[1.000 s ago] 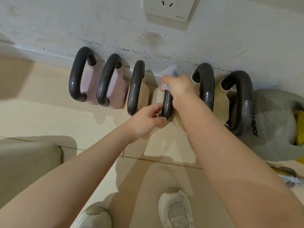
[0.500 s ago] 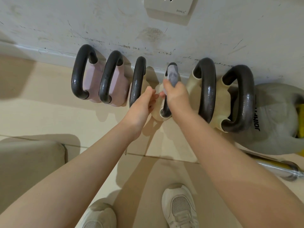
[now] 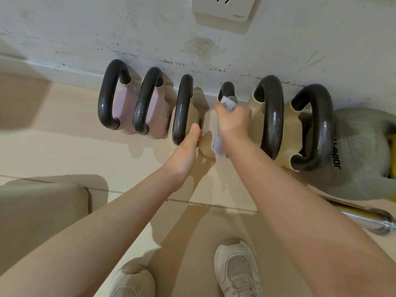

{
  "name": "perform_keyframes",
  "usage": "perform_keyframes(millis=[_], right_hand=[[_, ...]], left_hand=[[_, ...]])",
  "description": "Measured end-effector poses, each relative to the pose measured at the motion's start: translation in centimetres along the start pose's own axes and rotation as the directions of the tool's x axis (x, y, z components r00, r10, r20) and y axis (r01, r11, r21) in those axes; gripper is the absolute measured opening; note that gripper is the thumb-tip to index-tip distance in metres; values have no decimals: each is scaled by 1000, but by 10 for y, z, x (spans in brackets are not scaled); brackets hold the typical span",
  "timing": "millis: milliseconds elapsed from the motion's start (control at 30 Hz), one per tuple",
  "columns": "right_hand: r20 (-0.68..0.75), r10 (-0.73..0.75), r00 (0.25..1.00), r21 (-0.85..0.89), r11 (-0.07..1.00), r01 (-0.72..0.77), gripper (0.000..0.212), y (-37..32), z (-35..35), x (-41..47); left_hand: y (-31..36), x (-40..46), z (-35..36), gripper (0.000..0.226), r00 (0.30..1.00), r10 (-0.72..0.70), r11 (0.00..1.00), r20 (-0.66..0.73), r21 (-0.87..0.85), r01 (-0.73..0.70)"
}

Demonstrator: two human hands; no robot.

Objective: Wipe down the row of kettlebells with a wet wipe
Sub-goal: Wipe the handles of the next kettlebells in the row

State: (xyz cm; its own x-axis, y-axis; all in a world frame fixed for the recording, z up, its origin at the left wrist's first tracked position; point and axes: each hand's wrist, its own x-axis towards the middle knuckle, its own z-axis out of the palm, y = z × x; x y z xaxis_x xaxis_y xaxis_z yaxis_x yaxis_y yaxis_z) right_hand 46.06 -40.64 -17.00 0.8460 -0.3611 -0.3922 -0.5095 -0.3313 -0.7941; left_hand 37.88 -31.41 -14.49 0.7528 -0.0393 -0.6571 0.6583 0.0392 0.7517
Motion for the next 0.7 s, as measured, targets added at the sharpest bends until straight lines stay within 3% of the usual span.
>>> perform_keyframes(millis=[133, 300, 500, 567, 633, 700], right_hand=[[31, -18, 999, -25, 1000, 18, 41, -7, 3, 2], [24, -150, 988, 1, 989, 150, 17, 31, -4, -49], [-28, -74, 997, -125, 990, 70, 41, 66, -1, -70], [-26, -66, 997, -161, 985, 61, 39, 66, -3, -65], [25, 13, 1000, -59, 998, -12, 26, 63, -9, -62], [163, 118, 980, 119, 983, -138, 29, 56, -17, -64]], left_hand=[[1, 2, -2, 60, 1000, -12, 1000, 17, 21, 12], [5, 9, 2, 66, 999, -30, 999, 21, -12, 30], [12, 5, 14, 50, 999, 39, 999, -2, 33, -39], [19, 6, 18, 41, 998, 71, 997, 0, 17, -70], [27, 9, 23, 26, 994, 111, 994, -21, -8, -111], [33, 13, 27, 23, 990, 134, 991, -38, 7, -134]])
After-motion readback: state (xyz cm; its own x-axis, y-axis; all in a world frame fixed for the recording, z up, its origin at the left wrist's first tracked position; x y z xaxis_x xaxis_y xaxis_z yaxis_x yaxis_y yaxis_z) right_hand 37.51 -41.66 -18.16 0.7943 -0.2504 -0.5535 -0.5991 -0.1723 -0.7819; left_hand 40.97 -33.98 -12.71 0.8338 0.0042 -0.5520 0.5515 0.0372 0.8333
